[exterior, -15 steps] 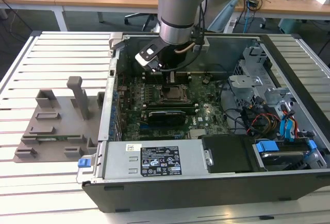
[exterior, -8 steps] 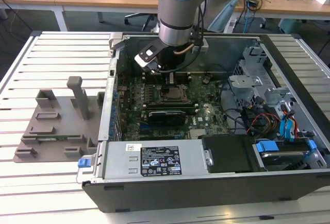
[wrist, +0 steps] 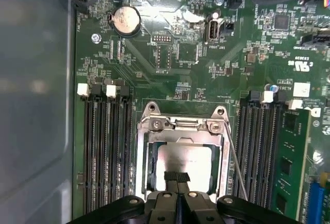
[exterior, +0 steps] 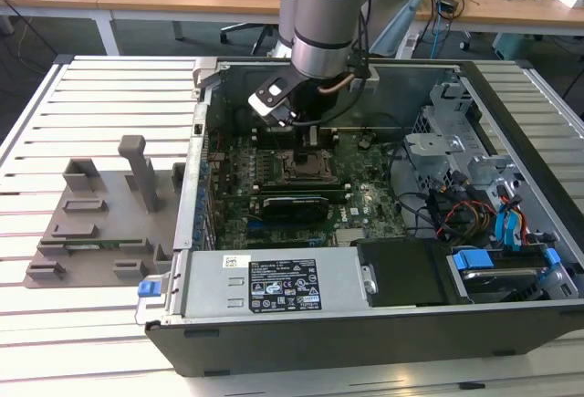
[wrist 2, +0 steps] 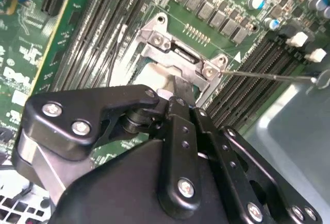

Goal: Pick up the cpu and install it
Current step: 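Close the cpu cover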

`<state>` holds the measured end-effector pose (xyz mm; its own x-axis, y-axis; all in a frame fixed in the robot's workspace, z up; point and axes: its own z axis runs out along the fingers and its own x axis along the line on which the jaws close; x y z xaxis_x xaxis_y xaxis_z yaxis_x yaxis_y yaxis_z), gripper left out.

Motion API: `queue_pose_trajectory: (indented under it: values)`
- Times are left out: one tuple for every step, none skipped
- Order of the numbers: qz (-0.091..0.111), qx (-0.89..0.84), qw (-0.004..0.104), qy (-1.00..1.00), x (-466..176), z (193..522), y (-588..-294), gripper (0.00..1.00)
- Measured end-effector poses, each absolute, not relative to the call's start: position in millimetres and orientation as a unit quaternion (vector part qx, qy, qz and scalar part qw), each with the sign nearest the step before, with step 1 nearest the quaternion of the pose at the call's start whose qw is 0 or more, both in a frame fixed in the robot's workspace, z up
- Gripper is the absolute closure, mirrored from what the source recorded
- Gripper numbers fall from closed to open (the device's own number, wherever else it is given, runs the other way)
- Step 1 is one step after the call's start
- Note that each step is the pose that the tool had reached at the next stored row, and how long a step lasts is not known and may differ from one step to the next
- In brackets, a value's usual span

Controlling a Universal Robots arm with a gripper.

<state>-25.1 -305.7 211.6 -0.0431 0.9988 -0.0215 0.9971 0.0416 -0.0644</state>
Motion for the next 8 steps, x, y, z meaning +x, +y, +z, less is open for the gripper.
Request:
queue_pose_trajectory:
  values:
    - [0.031,-0.692,0.014,-0.722,-25,215,-306,0.89]
    - [0.031,-0.691,0.014,-0.722,-25,216,-306,0.89]
    - [0.031,-0.691,0.015,-0.722,-24,217,-306,0.89]
    - [0.031,-0.691,0.015,-0.722,-22,217,-306,0.89]
    - [0.032,-0.691,0.016,-0.722,-20,217,-306,0.89]
    - [0.034,-0.691,0.018,-0.721,-18,217,-306,0.89]
    - [0.035,-0.691,0.019,-0.722,-15,217,-306,0.89]
    - [0.037,-0.691,0.021,-0.721,-11,217,-306,0.89]
